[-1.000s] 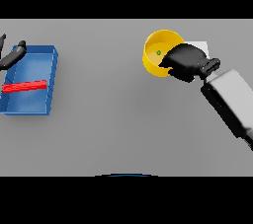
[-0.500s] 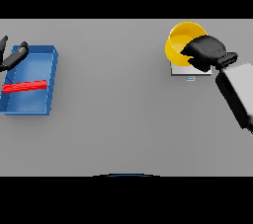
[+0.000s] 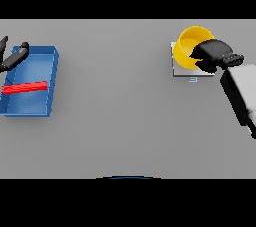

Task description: Pick up the red beaker and tilt it to pour out 1 green nut into yellow bowl. Pick up the yellow bowl and place it on the metallic measuring scale.

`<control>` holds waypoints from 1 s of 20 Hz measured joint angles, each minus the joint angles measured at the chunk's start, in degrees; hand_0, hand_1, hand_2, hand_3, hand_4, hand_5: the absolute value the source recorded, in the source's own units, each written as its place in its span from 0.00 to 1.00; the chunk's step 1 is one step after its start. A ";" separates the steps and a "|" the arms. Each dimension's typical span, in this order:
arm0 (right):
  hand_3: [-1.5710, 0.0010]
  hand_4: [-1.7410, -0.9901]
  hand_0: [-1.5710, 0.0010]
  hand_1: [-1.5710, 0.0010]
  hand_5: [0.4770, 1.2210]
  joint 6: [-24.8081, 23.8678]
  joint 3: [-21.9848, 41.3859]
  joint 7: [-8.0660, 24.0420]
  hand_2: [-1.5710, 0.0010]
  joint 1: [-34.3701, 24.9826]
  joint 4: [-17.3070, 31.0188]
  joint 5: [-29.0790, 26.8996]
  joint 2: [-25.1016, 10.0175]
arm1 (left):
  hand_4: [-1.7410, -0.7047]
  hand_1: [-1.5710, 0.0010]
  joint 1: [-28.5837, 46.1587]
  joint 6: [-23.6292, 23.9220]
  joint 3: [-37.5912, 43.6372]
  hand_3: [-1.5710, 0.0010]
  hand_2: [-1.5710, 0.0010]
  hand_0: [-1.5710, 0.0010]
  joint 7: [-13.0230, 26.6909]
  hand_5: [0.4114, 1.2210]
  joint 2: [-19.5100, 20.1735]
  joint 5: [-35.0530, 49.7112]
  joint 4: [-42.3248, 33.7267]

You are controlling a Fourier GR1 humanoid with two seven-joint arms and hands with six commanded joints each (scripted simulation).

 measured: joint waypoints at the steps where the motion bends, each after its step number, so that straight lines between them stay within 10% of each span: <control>1: 0.07 0.00 0.06 0.00 1.00 0.52 -0.36 0.68 0.13 -0.09 0.51 -0.24 0.53 | 0.98 1.00 0.38 0.48 -0.05 1.00 1.00 1.00 -0.04 0.37 -0.18 -0.04 -0.13; 5: 0.24 0.00 0.15 0.07 1.00 0.86 -1.11 -0.45 0.09 -0.98 2.47 -0.02 0.80 | 0.98 1.00 0.15 0.17 -0.15 1.00 1.00 1.00 -0.01 0.38 0.27 -0.30 -0.10; 11: 0.61 0.27 0.76 0.63 0.61 3.13 -2.17 0.52 0.56 -1.21 3.68 -0.75 1.00 | 0.98 1.00 -0.29 -0.71 0.08 1.00 1.00 1.00 -0.80 0.38 -0.41 0.11 0.99; 20: 0.81 0.44 0.97 0.95 0.40 4.46 -0.44 -0.50 0.92 -1.49 4.83 0.72 0.81 | 0.99 1.00 0.03 -0.56 -0.07 1.00 1.00 1.00 -0.69 0.35 -0.09 -0.14 0.81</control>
